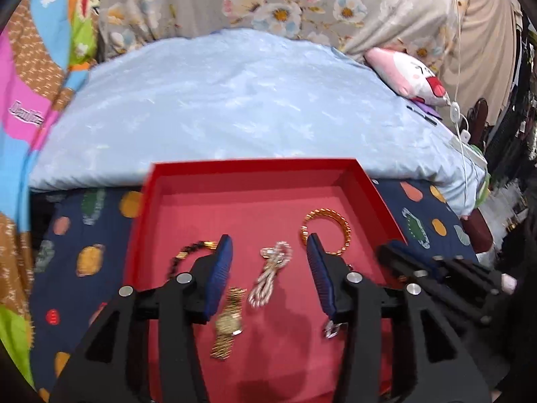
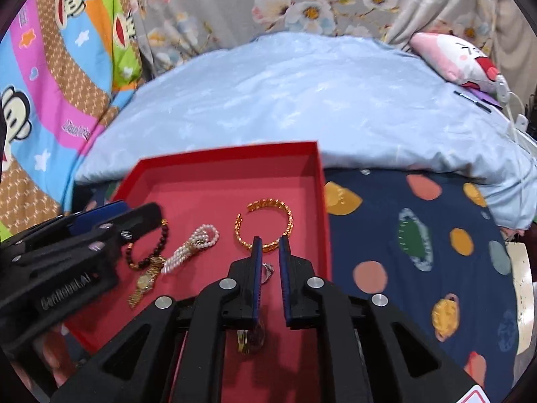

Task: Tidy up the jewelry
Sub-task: 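Open both tools to release the items in the red tray and withdraw, then grasp the silver flower-link necklace with the right tool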

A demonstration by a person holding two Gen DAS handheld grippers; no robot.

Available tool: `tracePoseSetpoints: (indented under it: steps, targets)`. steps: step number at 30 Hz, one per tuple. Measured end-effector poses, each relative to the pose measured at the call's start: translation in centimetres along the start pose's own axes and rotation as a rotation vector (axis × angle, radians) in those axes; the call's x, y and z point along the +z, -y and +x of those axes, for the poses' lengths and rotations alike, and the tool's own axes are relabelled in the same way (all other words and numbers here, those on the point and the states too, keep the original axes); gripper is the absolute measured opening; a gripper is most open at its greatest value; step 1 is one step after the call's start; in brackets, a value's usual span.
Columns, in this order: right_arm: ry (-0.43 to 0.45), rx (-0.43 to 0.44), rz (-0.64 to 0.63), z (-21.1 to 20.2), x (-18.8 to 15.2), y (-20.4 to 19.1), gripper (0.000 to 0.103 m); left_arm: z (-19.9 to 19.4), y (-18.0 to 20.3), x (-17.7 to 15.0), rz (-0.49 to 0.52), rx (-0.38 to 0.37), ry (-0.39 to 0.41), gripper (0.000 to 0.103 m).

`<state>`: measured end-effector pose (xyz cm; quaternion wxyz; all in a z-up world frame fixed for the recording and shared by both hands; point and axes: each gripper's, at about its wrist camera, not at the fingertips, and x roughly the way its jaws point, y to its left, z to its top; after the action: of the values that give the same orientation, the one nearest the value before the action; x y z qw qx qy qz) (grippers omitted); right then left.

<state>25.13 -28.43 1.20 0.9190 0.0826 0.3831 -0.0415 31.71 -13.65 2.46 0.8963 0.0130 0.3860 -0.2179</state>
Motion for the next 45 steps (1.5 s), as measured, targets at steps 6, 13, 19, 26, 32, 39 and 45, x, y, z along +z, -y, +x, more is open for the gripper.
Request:
tracePoseSetpoints:
  steps: [6, 13, 19, 26, 32, 39, 45]
  targets:
    - [0.018, -0.003, 0.001, -5.7, -3.3, 0.2, 0.024, -5.9, -2.0, -3.2, 0.002, 0.048, 0.026, 0.044]
    - [-0.037, -0.030, 0.031, -10.4, -10.5, -0.2, 0.029, -11.2, -2.6, -9.7, -0.004, 0.067, -0.018, 0.044]
    - [-0.091, -0.042, 0.071, -12.4, -15.5, -0.4, 0.029, -12.8, -2.2, -14.9, -0.027, 0.042, -0.091, 0.050]
    - [-0.133, -0.032, 0.092, -13.1, -18.5, -0.7, 0.029, -12.9, -2.1, -18.6, -0.054, 0.039, -0.160, 0.050]
    - [-0.138, -0.006, 0.089, -12.4, -18.5, -1.1, 0.029, -12.2, -1.3, -19.5, -0.054, 0.032, -0.187, 0.050]
    - [-0.130, 0.044, 0.039, -9.6, -16.2, -3.1, 0.029, -11.5, -0.7, -19.4, -0.047, 0.033, -0.199, 0.050]
    - [-0.142, 0.067, 0.010, -6.9, -14.8, -4.5, 0.029, -11.0, -1.1, -19.3, -0.061, 0.030, -0.206, 0.050]
